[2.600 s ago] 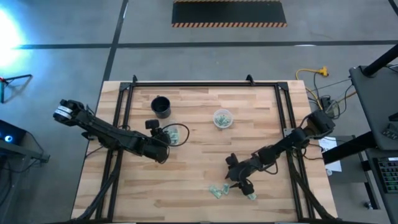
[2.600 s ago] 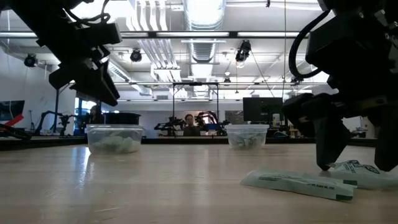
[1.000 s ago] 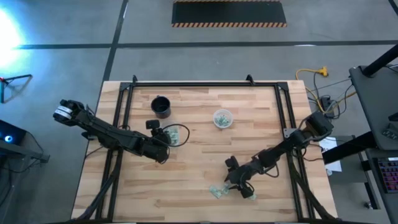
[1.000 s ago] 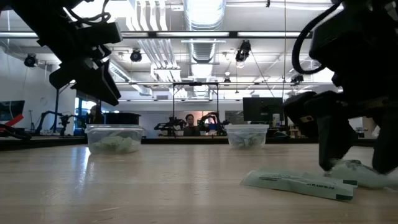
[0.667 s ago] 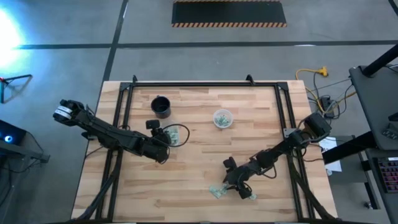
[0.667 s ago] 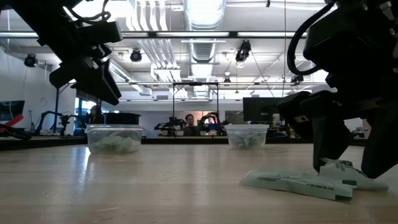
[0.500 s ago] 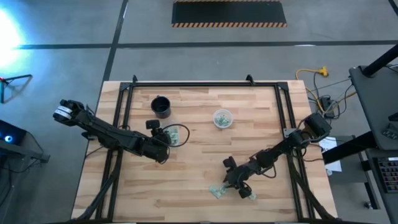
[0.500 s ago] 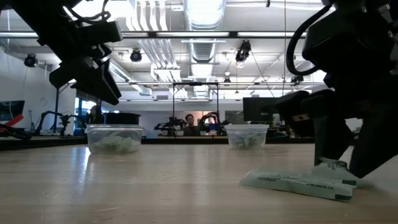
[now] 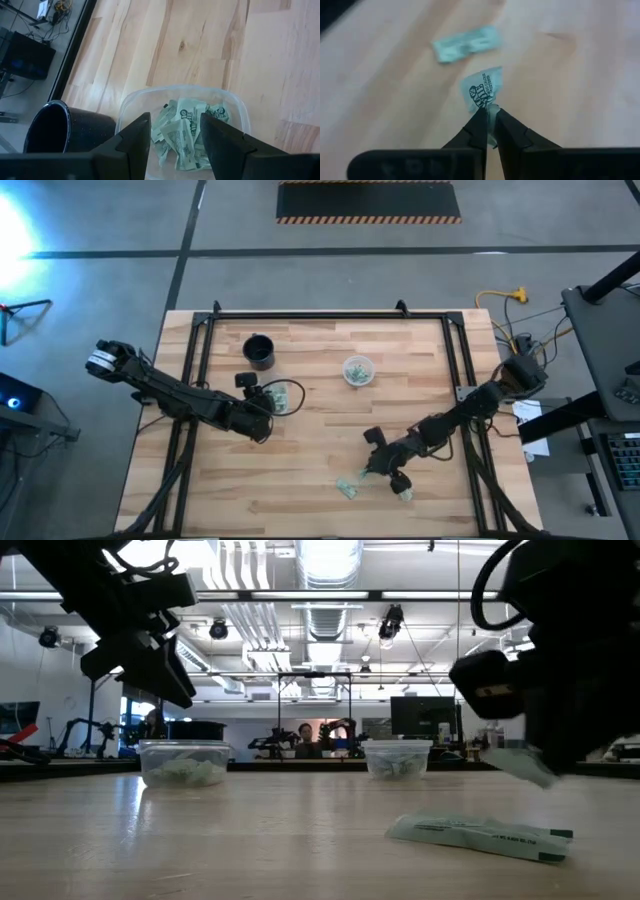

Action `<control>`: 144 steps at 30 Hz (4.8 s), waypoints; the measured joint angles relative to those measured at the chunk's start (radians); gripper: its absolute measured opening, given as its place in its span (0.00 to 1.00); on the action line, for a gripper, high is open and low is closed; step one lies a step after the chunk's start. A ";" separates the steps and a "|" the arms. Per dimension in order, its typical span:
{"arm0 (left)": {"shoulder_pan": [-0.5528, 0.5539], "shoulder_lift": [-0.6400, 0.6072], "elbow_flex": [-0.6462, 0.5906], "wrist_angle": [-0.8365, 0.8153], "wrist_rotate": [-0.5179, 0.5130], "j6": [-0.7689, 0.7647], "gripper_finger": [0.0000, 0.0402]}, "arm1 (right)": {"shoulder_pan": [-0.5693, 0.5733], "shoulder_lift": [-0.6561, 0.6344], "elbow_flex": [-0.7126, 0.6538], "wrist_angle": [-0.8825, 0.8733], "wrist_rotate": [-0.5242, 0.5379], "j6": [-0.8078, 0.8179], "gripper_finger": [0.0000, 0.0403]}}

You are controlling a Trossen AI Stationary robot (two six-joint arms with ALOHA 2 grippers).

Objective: Pick and place items into bin
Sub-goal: Put the stevia packet into the right transparent bin

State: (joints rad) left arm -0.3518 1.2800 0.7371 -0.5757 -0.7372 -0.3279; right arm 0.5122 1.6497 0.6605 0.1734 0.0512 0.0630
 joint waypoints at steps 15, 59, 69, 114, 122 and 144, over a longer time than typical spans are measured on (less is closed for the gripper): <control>0.000 0.000 0.011 0.022 -0.002 0.000 0.39 | -0.280 -0.228 -0.005 -0.149 0.414 -0.131 0.05; 0.001 -0.003 0.015 0.041 -0.009 -0.025 0.39 | -0.373 -0.399 -0.029 -0.240 -0.130 -0.119 0.47; 0.001 -0.003 0.013 0.043 -0.009 -0.026 0.39 | -0.010 -0.380 -0.031 -0.363 -0.095 0.295 0.45; 0.001 -0.003 0.004 0.045 -0.009 -0.028 0.39 | 0.284 0.035 0.180 -0.517 0.058 0.758 0.43; 0.001 -0.003 -0.006 0.045 -0.008 -0.031 0.39 | 0.284 0.063 0.184 -0.537 0.073 0.755 0.29; 0.001 -0.003 -0.005 0.053 -0.009 -0.032 0.39 | 0.298 0.026 0.293 -0.751 0.337 0.513 0.02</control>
State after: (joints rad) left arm -0.3511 1.2766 0.7319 -0.5228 -0.7460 -0.3595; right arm 0.8099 1.6755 0.9532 -0.5780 0.3886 0.5757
